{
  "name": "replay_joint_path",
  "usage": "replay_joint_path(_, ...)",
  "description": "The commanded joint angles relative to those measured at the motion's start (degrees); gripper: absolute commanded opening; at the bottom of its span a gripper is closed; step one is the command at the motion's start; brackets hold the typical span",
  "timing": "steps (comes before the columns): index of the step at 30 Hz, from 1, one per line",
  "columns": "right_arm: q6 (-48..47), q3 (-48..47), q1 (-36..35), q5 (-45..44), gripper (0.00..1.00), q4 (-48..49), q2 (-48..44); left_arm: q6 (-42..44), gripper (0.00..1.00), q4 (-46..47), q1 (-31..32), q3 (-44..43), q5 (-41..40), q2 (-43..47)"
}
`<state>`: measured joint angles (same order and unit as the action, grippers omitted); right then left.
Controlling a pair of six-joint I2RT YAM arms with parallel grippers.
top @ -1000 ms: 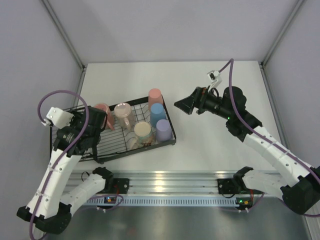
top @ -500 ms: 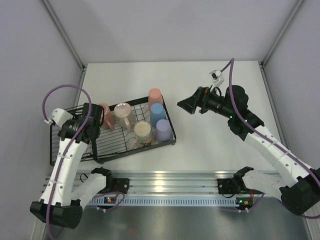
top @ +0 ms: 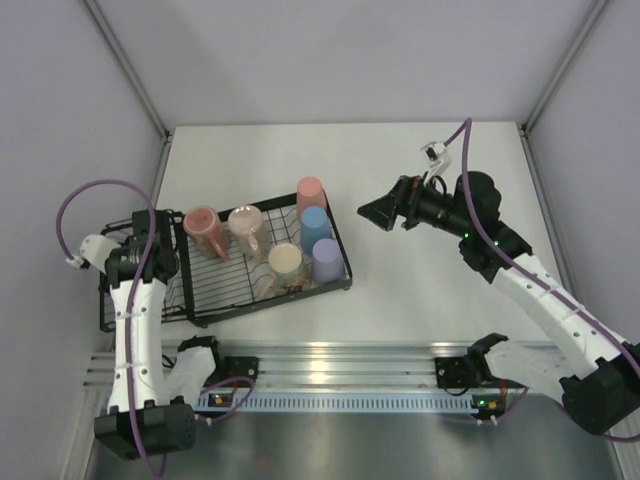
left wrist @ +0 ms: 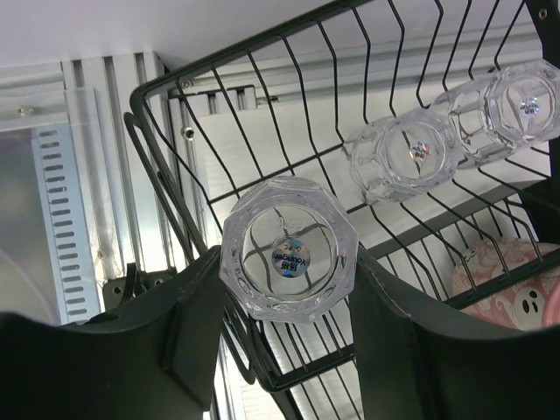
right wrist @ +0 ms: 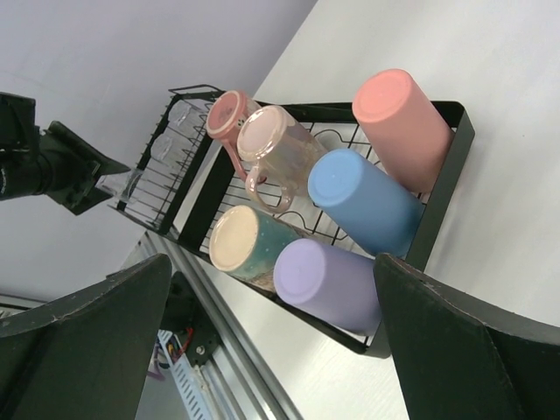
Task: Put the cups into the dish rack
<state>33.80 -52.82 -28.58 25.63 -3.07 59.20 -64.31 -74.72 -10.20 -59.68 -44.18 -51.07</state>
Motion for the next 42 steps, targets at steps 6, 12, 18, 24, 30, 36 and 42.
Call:
replay_joint_path(6,-1.81,0.52,1.07,1.18,0.99,0.70,-2.60,2.00,0.00,4.05,-0.70,2.02,-6.01,1.85)
replay_joint_path(12,-0.93,0.87,1.07,2.15,0.99,1.75,-2.34,0.24,0.00,5.81,-0.79,3.25,-3.80,0.44)
replay_joint_path(18,-0.93,1.31,1.07,2.50,1.00,2.10,-2.60,1.74,0.00,9.85,-1.32,5.45,-1.70,0.53)
replay_joint_path(24,-2.16,0.26,0.98,3.38,0.99,1.05,-3.47,0.42,0.00,10.82,-1.67,7.21,-0.90,0.18)
replay_joint_path(30,-2.51,0.08,1.07,3.20,0.99,0.70,-4.00,1.91,0.00,14.33,-2.99,10.90,-0.82,-0.43)
replay_joint_path(36,-2.95,0.08,0.98,3.20,0.99,0.43,-3.65,2.35,0.00,16.01,-4.39,12.39,-1.52,-1.67)
replay_joint_path(42,-2.95,0.00,0.98,3.38,0.99,0.35,-3.39,1.91,0.34,16.45,-4.83,12.40,-0.99,-2.19)
